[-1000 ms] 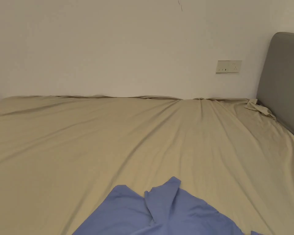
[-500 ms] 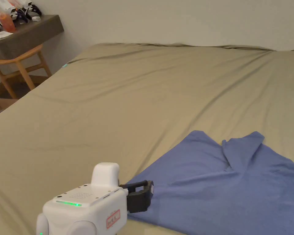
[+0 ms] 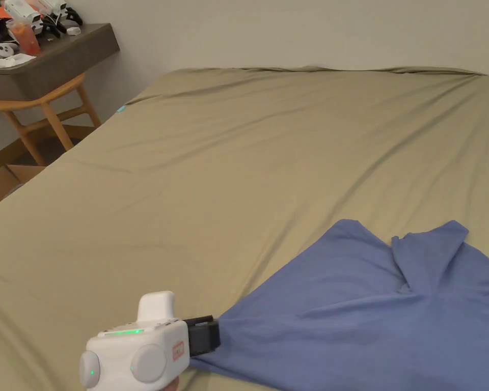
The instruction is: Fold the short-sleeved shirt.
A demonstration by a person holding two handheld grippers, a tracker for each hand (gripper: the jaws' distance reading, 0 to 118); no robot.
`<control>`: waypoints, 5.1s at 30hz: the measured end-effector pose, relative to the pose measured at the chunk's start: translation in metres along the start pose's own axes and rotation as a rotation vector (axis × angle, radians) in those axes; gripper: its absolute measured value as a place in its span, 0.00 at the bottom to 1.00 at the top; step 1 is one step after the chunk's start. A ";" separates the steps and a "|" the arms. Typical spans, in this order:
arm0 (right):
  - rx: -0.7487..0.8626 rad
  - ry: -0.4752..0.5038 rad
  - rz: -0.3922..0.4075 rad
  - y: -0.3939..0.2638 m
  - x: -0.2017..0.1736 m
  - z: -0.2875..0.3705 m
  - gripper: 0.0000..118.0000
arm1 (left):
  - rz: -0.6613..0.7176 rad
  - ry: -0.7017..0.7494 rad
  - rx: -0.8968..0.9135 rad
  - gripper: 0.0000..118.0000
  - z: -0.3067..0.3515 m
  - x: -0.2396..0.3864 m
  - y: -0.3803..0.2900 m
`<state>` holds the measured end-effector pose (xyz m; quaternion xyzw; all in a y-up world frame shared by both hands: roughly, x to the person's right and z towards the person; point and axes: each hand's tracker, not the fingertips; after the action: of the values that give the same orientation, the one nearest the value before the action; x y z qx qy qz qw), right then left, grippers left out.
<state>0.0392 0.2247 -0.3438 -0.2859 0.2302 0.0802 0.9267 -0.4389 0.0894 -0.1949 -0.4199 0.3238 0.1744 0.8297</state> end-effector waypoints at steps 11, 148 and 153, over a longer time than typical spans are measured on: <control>-0.064 -0.014 -0.005 -0.001 0.003 -0.016 0.02 | 0.017 -0.049 -0.012 0.02 -0.029 -0.008 -0.001; -0.346 -0.158 0.079 -0.091 0.128 0.011 0.02 | -0.071 -0.582 -0.095 0.02 0.131 -0.014 0.030; -0.458 -0.161 0.130 -0.132 0.113 0.000 0.02 | -0.051 -0.532 -0.200 0.02 0.108 -0.023 -0.018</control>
<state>0.1755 0.1179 -0.3317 -0.4656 0.1493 0.2120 0.8462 -0.4035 0.1655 -0.1216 -0.4471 0.0652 0.2885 0.8442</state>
